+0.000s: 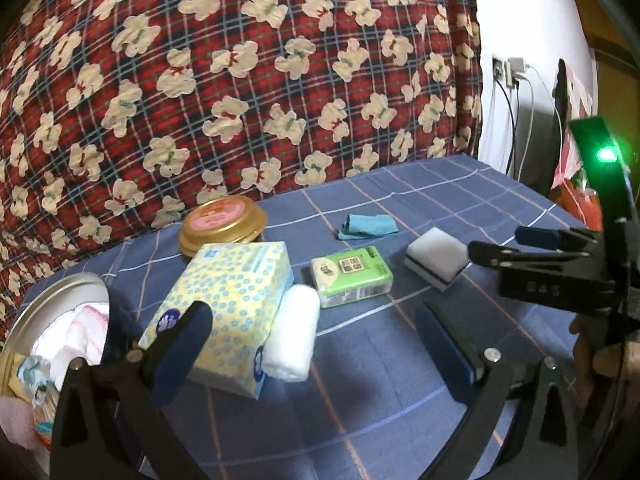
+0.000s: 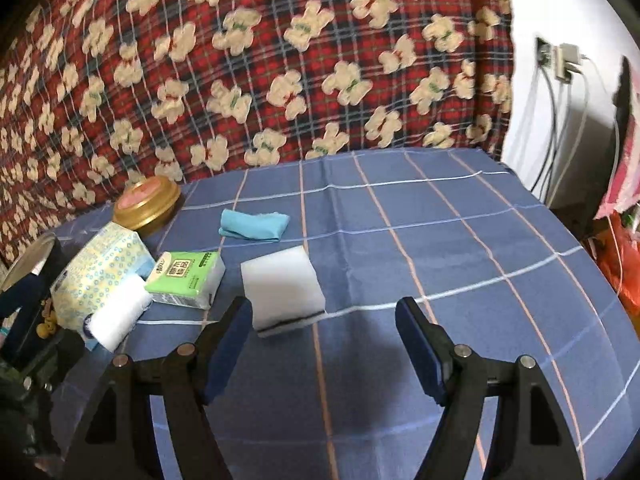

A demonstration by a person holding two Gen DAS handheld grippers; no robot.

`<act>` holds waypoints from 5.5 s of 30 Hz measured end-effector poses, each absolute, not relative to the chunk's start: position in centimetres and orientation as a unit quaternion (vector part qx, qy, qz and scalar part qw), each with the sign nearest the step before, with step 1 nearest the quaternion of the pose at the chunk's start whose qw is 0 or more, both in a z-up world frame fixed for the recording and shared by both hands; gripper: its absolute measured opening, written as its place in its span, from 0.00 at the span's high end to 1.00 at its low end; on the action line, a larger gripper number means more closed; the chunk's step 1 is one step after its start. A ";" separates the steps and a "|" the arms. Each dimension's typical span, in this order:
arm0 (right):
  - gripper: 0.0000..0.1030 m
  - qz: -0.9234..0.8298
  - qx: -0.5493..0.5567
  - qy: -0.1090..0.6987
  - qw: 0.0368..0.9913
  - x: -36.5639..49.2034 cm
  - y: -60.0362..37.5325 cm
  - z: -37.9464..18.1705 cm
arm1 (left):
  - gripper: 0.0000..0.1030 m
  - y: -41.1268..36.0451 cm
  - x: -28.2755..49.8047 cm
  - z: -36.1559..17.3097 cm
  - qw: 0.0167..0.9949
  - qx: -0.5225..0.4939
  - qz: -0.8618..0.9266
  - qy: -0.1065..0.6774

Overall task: Organize soft objects
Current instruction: 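Grasp the white sponge block with the right tool, then grasp the teal cloth with the left tool while the right tool holds the sponge, then carry the teal cloth and white sponge block toward the tin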

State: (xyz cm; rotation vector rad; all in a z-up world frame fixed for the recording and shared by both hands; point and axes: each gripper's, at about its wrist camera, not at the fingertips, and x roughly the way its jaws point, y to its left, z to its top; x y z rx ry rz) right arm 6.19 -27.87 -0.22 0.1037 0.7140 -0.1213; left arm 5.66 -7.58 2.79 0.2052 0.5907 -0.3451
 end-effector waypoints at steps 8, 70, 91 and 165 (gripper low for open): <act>0.26 -0.016 0.016 0.398 0.917 11.3 -26.1 -1.8 | 0.00 -7.4 7.6 3.8 0.939 0.107 -0.148 0.290; 0.46 0.012 0.001 0.420 0.908 13.3 -26.1 -3.7 | 0.00 -10.8 9.8 2.0 0.930 0.122 -0.139 0.317; 0.45 -0.133 0.055 0.281 0.949 9.6 -34.0 1.8 | 0.03 -20.7 19.9 2.4 0.890 0.127 -0.178 0.400; 0.45 -0.175 0.071 0.259 0.947 8.0 -33.4 0.9 | 0.86 -19.1 8.3 2.6 0.914 0.052 -0.279 0.290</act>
